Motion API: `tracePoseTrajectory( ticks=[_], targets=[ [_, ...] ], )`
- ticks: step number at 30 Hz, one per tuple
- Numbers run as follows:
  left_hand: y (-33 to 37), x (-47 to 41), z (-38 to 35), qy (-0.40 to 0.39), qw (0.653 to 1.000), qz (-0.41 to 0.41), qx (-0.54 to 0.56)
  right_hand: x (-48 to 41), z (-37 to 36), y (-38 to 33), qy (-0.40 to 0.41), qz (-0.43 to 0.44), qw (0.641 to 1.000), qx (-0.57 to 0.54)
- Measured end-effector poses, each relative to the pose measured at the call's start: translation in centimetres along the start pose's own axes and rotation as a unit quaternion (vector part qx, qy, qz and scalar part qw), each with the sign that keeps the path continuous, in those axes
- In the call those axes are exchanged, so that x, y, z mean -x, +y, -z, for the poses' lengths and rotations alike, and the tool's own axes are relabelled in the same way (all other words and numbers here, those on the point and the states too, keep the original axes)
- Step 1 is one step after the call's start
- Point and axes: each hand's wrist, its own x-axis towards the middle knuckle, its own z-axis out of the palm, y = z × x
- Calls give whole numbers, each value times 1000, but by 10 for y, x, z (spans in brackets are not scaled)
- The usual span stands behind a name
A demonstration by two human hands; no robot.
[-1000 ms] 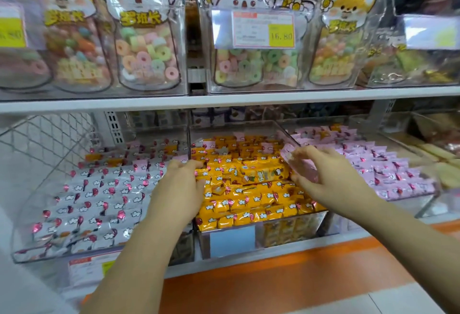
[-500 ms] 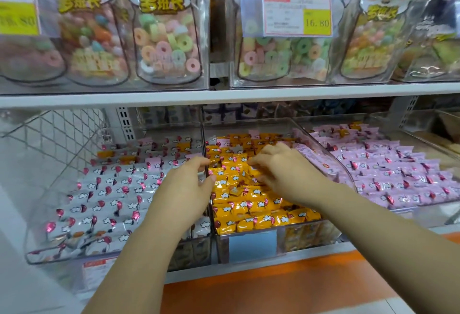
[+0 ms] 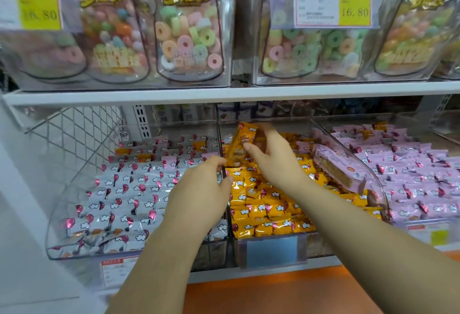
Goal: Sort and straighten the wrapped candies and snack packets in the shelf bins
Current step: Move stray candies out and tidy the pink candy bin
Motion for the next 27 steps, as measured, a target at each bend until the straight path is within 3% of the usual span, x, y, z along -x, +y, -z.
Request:
tracePoseTrajectory(
  ticks=[10,14,19,27],
  targets=[
    [4,-2,-2,10,1000,6,-23,-23,-7,13,-68,41,989,124],
    [5,0,-1,15,999,3,-31,-21,-22,22,-176,78,945,262],
    [4,0,-1,16,999,-9,-43,-21,-21,26,-210,70,935,276],
    [8,1,-3,20,997,-13,-69,10,31,22,-111,89,961,237]
  ],
)
